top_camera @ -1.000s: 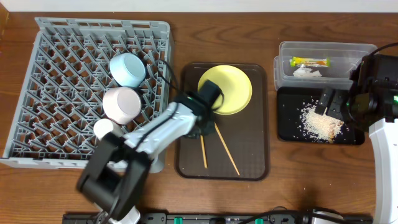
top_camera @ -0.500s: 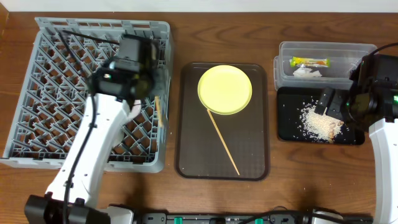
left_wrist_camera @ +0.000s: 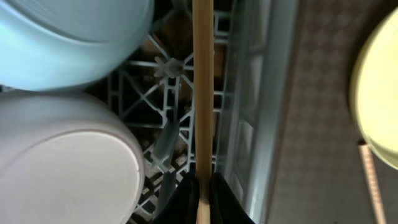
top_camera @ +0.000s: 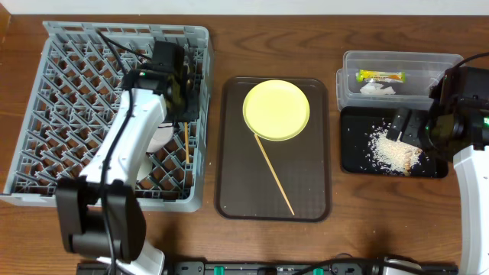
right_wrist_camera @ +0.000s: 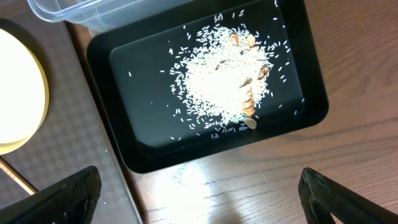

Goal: Sort waste into correct bins and load items into the dishwasher
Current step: 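Carry the chopstick left and stand it in the rack, then return the left gripper to the tray and grasp the second chopstick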

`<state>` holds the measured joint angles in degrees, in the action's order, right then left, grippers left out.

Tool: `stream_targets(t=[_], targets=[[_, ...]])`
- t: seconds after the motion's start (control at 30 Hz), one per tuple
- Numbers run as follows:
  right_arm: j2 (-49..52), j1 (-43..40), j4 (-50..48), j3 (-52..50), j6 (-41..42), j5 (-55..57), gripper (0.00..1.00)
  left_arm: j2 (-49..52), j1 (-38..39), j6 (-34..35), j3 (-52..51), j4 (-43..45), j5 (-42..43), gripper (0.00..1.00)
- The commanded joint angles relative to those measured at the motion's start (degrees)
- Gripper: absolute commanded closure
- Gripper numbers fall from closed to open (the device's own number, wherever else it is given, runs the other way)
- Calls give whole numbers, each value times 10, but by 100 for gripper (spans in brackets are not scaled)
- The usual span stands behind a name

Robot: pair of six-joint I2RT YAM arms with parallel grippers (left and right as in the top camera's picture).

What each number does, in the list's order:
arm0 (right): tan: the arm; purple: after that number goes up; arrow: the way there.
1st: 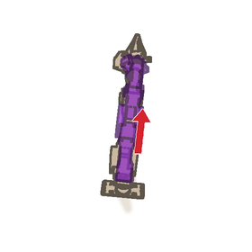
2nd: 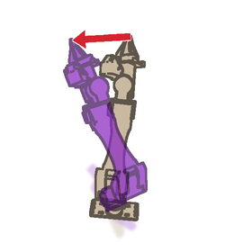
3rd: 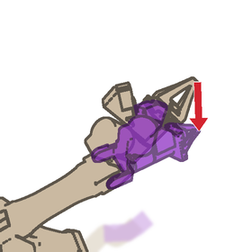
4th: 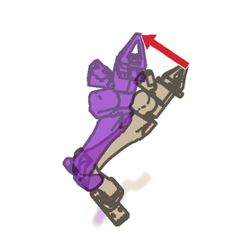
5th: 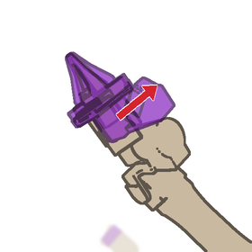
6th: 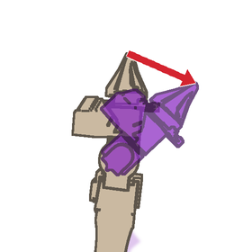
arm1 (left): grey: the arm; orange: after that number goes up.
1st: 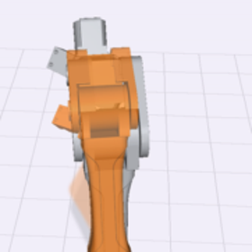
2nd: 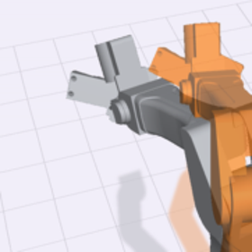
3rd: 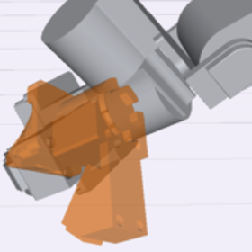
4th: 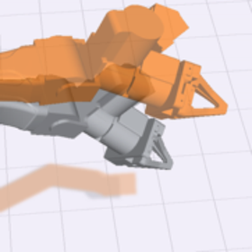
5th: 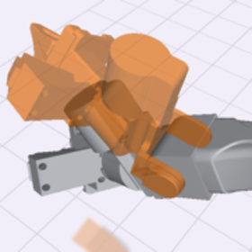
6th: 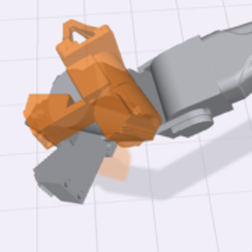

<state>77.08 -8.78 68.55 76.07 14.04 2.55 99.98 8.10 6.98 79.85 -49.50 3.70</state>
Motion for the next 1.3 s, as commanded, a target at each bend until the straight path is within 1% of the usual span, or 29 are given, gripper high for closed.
stream_targets(t=[0.0, 0.07, 0.1, 0.17, 0.23, 0.27, 0.37, 0.5, 0.53, 0.57, 0.63, 0.77, 0.87, 0.97, 1.1, 1.2, 1.23, 1.27], targets=[[-2, -4, 1, 10, 1, 0, 1, 7, 0, -12, 2, -2, -3, 88], [-2, -4, 1, 10, 1, 0, 1, 1, 0, -12, 3, -2, -3, 77], [-2, -4, 0, 10, 1, 0, 1, -6, 0, -12, 3, -2, -3, 67], [-2, -4, 1, 10, 1, 0, 1, -18, 0, -12, 3, -6, 10, 60], [-2, -4, 1, 10, 1, 0, 1, -35, 0, -11, 3, -7, 39, 59], [-2, -4, 1, 10, 1, 0, 1, -49, 3, -1, 3, -10, 69, 58], [-2, -4, 1, 10, 1, 0, 1, -66, 22, 35, 3, -11, 123, 58], [-2, -4, 1, 10, 1, 0, 1, -60, 80, 125, -4, -10, 119, 55], [-2, -4, 1, 10, 1, 0, 1, -56, 95, 150, -9, -10, 114, 53], [-2, -4, 1, 10, 1, 0, 1, -48, 121, 197, -18, -8, 93, 49], [-2, -4, 1, 10, 1, 0, 1, -34, 157, 249, -30, -7, 62, 46], [-2, -4, 1, 10, 1, 0, 1, 21, 232, 290, -34, 6, 44, 42], [-2, -4, 1, 10, 1, 0, 1, 62, 271, 293, -34, 31, 44, 43], [-2, -4, 2, 10, 1, 0, 1, 101, 298, 318, -34, 43, 44, 42], [-2, -4, 3, 10, 1, 0, 1, 146, 323, 343, -34, 57, 44, 42], [-2, -4, 3, 10, 1, 0, 1, 169, 333, 343, -34, 63, 44, 43], [-2, -4, 3, 10, 1, 0, 1, 173, 335, 343, -34, 61, 44, 46], [-2, -4, 3, 10, 1, 0, 1, 175, 335, 343, -34, 58, 44, 52]])
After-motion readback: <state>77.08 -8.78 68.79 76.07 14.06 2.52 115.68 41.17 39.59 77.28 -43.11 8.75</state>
